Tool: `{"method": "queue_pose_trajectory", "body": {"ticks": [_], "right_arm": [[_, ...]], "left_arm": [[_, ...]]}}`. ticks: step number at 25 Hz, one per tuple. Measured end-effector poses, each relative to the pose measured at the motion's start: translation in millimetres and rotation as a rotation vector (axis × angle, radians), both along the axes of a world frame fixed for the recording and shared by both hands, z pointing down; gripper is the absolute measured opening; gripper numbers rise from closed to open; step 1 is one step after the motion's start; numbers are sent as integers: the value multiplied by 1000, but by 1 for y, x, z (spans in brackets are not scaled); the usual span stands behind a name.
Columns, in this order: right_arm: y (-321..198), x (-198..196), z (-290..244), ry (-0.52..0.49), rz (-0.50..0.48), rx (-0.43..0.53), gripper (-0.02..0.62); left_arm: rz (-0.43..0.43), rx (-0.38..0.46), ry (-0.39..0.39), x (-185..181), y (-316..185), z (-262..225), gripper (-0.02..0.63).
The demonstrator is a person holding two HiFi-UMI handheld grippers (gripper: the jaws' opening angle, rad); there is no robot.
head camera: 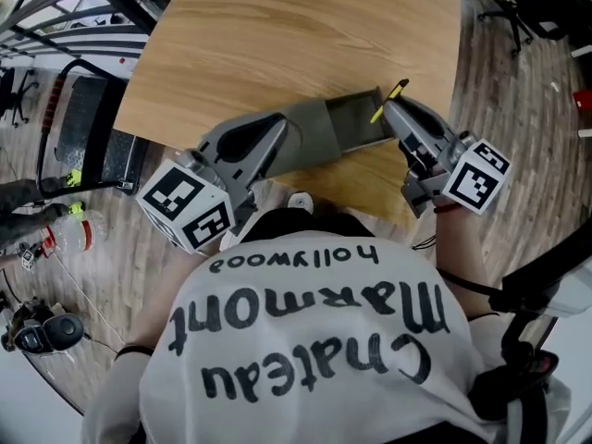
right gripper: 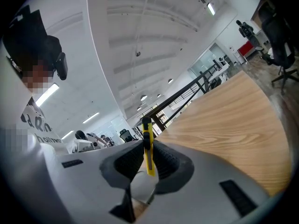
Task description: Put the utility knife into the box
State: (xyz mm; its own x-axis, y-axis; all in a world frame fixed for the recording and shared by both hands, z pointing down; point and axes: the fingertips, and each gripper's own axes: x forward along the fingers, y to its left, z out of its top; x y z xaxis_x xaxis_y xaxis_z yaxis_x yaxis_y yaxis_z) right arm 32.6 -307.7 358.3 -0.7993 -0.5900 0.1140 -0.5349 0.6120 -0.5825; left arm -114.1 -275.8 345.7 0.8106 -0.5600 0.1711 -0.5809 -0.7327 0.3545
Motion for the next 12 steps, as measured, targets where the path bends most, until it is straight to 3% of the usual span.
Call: {"method": "queue_pose_trajectory", "body": {"ticks": [12], "right_arm": [[-11, -21, 5, 75, -5, -36, 63]], "left_arm": [[35, -10, 74, -9, -21, 8, 9]]}}
